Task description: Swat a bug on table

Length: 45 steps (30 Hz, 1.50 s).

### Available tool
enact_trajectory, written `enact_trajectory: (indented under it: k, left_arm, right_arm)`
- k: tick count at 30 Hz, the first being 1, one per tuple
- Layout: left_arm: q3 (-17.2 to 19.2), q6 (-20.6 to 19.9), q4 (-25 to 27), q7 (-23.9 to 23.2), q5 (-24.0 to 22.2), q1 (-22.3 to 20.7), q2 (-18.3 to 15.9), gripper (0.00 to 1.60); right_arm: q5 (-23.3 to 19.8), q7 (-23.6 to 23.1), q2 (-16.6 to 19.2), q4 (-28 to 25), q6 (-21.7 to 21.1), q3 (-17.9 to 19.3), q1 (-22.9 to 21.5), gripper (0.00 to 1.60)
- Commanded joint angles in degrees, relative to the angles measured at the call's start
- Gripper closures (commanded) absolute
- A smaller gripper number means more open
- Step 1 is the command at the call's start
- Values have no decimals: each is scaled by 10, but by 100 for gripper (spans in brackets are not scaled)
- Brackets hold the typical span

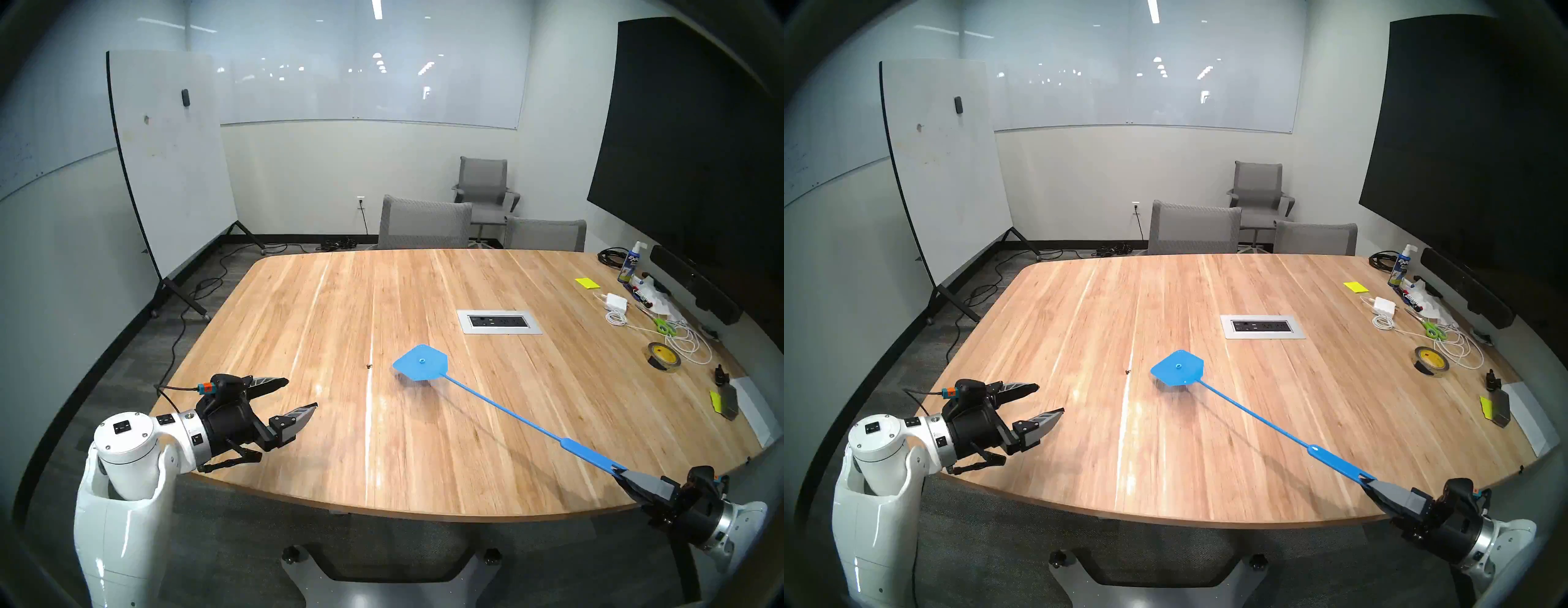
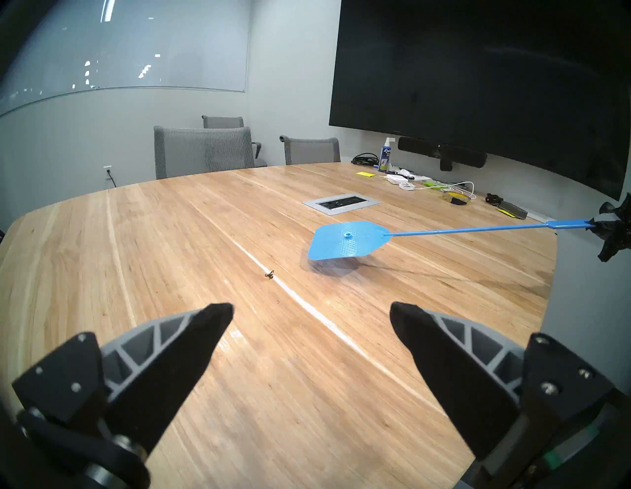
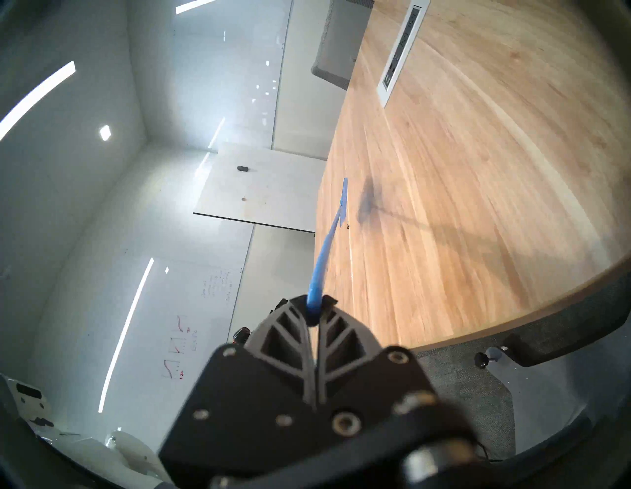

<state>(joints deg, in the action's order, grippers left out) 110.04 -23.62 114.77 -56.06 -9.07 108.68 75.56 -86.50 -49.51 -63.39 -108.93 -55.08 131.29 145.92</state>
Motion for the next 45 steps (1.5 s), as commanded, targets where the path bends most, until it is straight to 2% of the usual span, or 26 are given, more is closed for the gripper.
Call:
enact_trajectory:
  k: [1,20,30,36,45]
  left_arm:
    - [0,-1,9,-1,0,-1,-1,0]
    - [0,-1,9,-2,1,-1,1,0]
    - [0,-1,8,-3,2,-2,1,0]
    - [1,-1,8,-4,2,-2,2,0]
    - [1,-1,8,-4,3,-2,2,0]
  right_arm:
    - [-31,-62,-7,-32,1,16,19,160]
    - [-43,-62,-30,-66,1,39,56,160]
    - [-39,-62,-69,-123,1,54,98,160]
    - [-32,-59,-104,-166,1,62,133,160]
    - [-4,-63,-137,-205,14,51,162,160]
